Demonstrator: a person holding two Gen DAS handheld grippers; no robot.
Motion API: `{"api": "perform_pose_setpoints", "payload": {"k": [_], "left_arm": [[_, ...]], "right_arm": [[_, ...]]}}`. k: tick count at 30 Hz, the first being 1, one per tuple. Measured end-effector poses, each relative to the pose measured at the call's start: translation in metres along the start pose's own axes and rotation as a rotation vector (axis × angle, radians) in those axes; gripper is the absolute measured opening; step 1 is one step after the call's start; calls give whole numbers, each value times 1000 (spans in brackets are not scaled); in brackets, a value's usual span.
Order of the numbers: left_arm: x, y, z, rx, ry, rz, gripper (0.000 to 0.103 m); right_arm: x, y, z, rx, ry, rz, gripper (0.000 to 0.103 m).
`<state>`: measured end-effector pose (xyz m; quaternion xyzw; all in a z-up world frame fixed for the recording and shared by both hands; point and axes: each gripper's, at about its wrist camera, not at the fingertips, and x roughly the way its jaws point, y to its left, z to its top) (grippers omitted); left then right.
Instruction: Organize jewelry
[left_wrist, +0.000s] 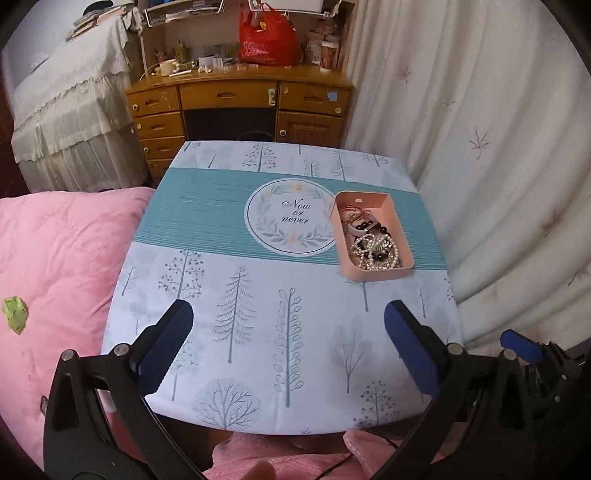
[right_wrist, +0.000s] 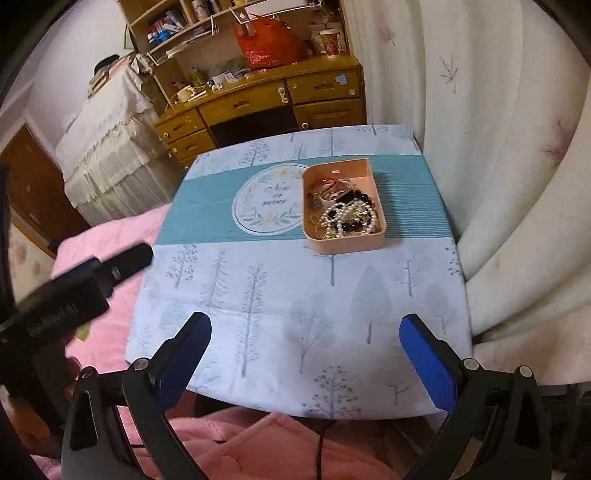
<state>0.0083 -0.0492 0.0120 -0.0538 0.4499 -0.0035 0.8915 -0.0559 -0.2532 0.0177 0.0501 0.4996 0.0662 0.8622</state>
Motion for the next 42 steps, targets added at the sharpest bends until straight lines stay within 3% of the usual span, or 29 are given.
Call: {"api": "perform_pose_setpoints", "payload": {"k": [6, 18, 42], "left_arm": [[10, -12, -15, 33, 56, 22, 103], [6, 5, -26, -2, 44, 59, 103], [4, 11, -26, 3, 47, 50, 103]], "right_arm": [[-7, -7, 2, 4, -46, -19, 103], [1, -3, 0, -23, -36, 24, 103], [-3, 6, -3, -46, -53, -6, 103]]}}
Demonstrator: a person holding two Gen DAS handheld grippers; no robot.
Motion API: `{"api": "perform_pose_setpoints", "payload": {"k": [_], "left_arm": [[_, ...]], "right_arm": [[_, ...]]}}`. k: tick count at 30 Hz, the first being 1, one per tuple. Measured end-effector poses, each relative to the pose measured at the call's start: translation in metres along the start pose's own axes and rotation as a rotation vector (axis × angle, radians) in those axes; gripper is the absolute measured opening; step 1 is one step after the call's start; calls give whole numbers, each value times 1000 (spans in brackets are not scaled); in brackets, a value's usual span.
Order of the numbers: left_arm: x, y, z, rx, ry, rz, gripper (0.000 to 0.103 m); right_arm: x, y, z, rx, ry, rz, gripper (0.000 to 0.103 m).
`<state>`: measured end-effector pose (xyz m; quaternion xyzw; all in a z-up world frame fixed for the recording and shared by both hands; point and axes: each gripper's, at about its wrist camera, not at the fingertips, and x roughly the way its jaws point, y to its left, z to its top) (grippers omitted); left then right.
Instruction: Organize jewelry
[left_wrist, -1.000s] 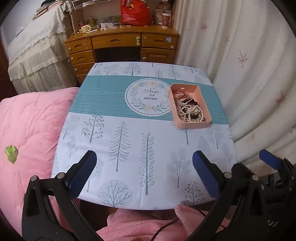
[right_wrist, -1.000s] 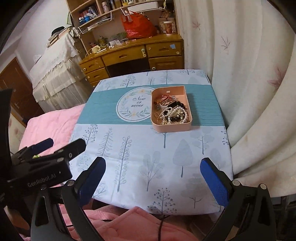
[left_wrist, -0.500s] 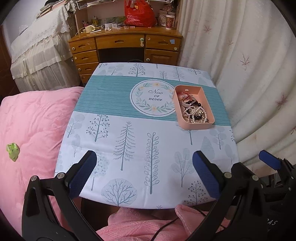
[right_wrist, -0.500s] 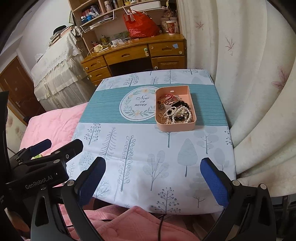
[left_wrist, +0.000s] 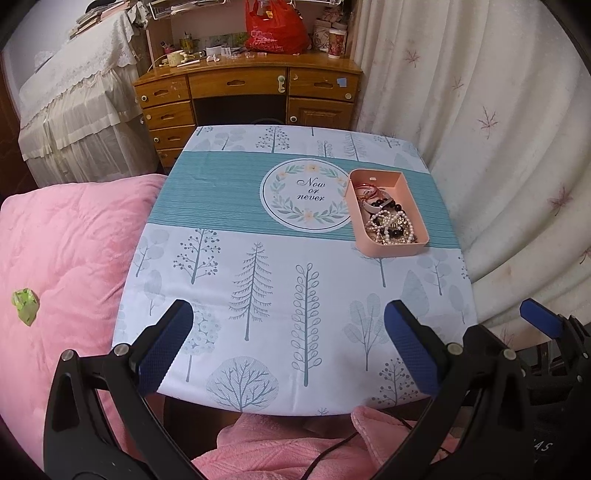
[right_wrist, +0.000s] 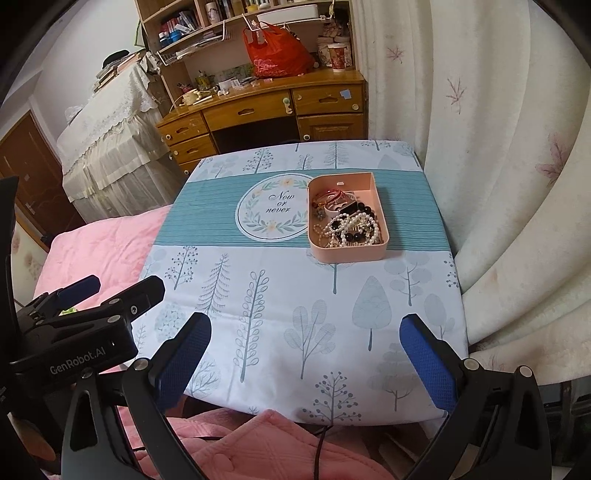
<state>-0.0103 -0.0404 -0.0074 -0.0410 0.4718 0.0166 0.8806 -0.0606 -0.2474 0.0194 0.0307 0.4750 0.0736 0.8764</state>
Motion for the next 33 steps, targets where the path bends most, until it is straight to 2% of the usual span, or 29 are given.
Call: {"api": "perform_pose_setpoints", "payload": {"k": [22, 33], "left_arm": [[-3, 15, 6, 1, -7, 3, 103], [-5, 1, 5, 54, -26, 12, 103]], "right_arm": [[2, 2, 1, -9, 11, -12, 103], [5, 6, 3, -52, 27, -27, 103]]}}
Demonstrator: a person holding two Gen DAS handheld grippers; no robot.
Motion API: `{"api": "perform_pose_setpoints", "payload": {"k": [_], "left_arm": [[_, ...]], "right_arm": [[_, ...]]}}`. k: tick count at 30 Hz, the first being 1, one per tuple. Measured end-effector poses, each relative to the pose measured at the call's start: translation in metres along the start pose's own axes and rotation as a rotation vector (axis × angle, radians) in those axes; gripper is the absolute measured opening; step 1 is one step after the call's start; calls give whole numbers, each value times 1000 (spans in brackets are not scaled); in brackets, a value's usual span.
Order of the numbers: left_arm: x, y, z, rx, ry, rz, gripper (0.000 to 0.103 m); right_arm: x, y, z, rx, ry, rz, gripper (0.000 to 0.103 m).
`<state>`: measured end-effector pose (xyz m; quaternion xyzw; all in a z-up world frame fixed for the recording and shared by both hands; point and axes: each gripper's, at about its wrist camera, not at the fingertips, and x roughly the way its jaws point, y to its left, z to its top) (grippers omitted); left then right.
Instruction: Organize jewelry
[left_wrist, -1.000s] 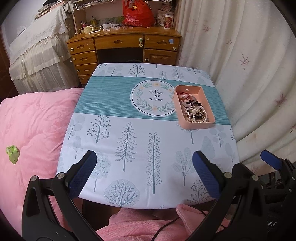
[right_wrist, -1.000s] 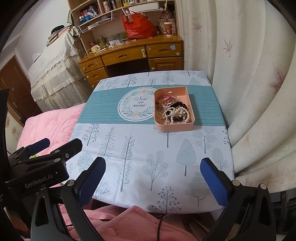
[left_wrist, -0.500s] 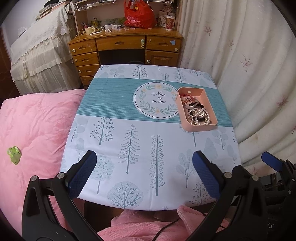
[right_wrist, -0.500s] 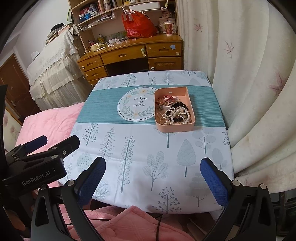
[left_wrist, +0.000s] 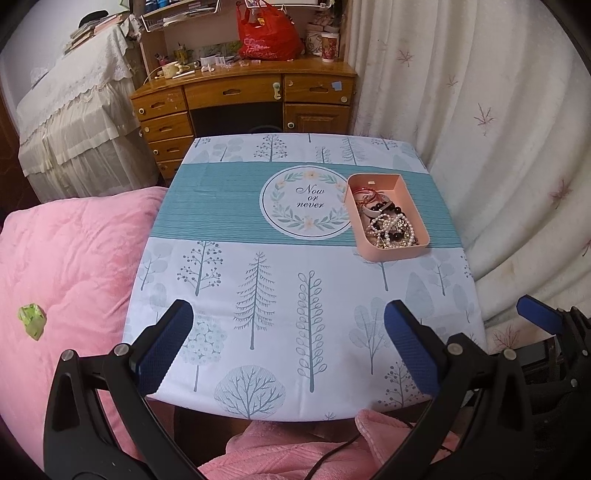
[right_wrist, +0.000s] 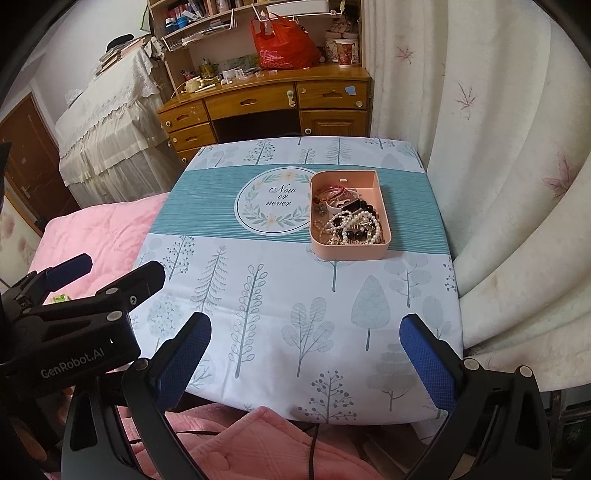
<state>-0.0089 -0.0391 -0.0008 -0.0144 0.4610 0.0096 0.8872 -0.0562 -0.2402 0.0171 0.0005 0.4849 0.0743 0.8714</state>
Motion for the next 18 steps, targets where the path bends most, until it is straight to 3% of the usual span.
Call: {"api": "perform_pose_setpoints", "payload": {"k": [18], "left_arm": [[3, -4, 12, 5, -5, 13, 103]], "right_arm": [[0, 2, 0, 1, 0, -2, 103]]}}
